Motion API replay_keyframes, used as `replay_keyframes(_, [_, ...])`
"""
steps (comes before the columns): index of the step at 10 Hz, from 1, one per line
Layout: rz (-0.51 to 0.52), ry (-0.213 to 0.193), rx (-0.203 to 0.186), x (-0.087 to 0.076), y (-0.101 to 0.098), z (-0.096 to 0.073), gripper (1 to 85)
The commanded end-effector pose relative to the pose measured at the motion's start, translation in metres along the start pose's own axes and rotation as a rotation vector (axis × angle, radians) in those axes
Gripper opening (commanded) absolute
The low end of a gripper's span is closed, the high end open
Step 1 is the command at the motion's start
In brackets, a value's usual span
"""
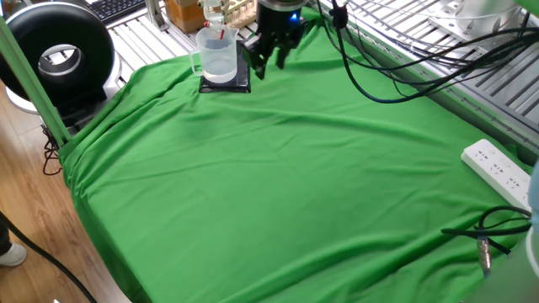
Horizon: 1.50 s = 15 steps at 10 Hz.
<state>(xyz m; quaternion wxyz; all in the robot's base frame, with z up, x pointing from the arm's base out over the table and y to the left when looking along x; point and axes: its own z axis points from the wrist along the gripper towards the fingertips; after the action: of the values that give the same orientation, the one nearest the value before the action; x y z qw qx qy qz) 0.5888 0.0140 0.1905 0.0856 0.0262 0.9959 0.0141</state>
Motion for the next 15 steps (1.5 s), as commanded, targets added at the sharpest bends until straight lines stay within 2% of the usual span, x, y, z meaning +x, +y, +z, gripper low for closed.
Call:
replay_keyframes(1, [-0.001, -0.029, -0.003, -0.006, 0.003, -0.002, 1.3])
replay_keyframes(4, [-0.019, -0.021, -0.036, -0.004, 0.015, 0.000, 1.3])
replay_keyframes(5, [-0.040, -0.026, -0.028, -0.004, 0.017, 0.002, 1.3])
replay_keyframes(6, [-0.077, -0.037, 0.037, -0.005, 0.004, 0.004, 1.3])
replay_keyframes(7, [-0.099, -0.070, 0.088, -0.014, -0.004, 0.006, 1.3])
replay_keyframes(8, [-0.109, -0.102, 0.080, -0.020, 0.003, 0.009, 1.3])
replay_keyframes(9, [-0.173, -0.092, 0.051, -0.015, 0.016, 0.010, 1.3])
replay_keyframes(10, [-0.240, -0.141, 0.048, -0.026, 0.023, 0.009, 1.3])
replay_keyframes(11, [-0.266, -0.178, 0.061, -0.036, 0.021, 0.008, 1.3])
replay_keyframes(12, [-0.286, -0.166, 0.075, -0.035, 0.016, 0.010, 1.3])
replay_keyframes(13, [-0.327, -0.159, 0.108, -0.036, 0.009, 0.016, 1.3])
replay_keyframes(14, [-0.357, -0.156, 0.083, -0.035, 0.015, 0.019, 1.3])
replay_keyframes(15, [-0.376, -0.149, 0.081, -0.033, 0.016, 0.020, 1.3])
